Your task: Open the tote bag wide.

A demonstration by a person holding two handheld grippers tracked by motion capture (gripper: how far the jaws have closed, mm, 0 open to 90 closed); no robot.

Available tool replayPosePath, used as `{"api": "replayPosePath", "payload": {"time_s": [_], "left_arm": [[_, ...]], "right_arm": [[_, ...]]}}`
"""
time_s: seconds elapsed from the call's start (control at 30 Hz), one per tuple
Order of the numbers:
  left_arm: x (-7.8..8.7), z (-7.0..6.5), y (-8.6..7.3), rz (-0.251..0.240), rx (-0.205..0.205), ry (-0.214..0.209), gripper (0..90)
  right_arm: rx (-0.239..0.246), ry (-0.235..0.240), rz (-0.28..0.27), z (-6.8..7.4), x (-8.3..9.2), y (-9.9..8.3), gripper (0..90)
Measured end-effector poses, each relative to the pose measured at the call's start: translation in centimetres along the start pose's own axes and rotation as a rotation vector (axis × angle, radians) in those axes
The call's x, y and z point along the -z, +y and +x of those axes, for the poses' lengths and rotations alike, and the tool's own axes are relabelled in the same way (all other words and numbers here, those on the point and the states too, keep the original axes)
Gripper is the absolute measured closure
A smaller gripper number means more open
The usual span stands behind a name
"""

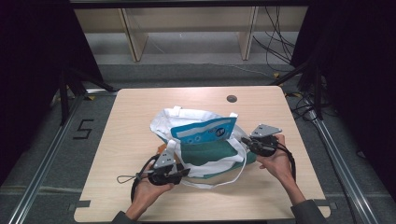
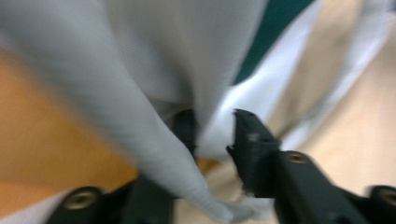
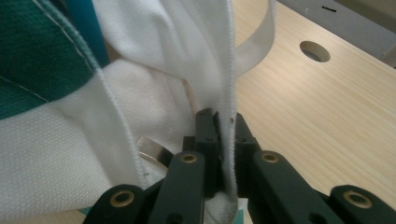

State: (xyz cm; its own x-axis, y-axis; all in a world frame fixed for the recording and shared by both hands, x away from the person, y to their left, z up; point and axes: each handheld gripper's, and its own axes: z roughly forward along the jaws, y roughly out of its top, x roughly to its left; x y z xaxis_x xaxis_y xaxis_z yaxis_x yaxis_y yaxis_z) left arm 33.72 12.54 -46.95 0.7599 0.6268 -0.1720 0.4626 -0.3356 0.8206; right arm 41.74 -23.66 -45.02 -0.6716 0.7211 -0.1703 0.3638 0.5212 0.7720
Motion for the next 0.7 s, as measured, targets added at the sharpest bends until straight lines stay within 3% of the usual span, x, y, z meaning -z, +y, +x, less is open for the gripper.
{"api": "replayPosePath", "payload": {"time_s": [0.07,0.2,0.3,0.37,0.43,0.5,0.57,0.7], "left_arm": [[2.3,-0.4,0.6,-0.029,-0.009,-0.006,64.5],[6.7,-0.5,2.2,-0.108,0.001,-0.019,64.4],[8.5,-0.1,3.6,-0.157,-0.044,0.023,67.4],[9.5,0.1,4.5,-0.183,-0.033,-0.007,67.5],[10.6,0.1,5.2,-0.170,-0.056,-0.013,64.7],[11.5,0.0,5.4,-0.134,-0.044,-0.044,55.2],[12.2,-0.4,5.5,-0.133,-0.049,-0.019,47.9],[12.6,-1.1,6.0,-0.105,-0.043,-0.018,38.0]], "right_arm": [[-0.019,0.012,0.007,0.0,0.2,-0.1,86.4],[-0.001,0.000,-0.015,-0.2,0.1,0.0,86.1],[-0.017,0.001,-0.013,-0.2,0.4,0.0,85.7],[-0.029,-0.001,-0.016,-0.2,0.6,0.0,85.4],[-0.012,-0.017,-0.032,-0.3,0.8,0.1,85.2],[-0.020,-0.018,-0.036,-0.4,1.0,0.1,85.0],[-0.018,-0.017,-0.044,-0.5,1.0,0.2,84.8],[-0.024,-0.016,-0.042,-0.5,1.0,0.3,84.4]]}}
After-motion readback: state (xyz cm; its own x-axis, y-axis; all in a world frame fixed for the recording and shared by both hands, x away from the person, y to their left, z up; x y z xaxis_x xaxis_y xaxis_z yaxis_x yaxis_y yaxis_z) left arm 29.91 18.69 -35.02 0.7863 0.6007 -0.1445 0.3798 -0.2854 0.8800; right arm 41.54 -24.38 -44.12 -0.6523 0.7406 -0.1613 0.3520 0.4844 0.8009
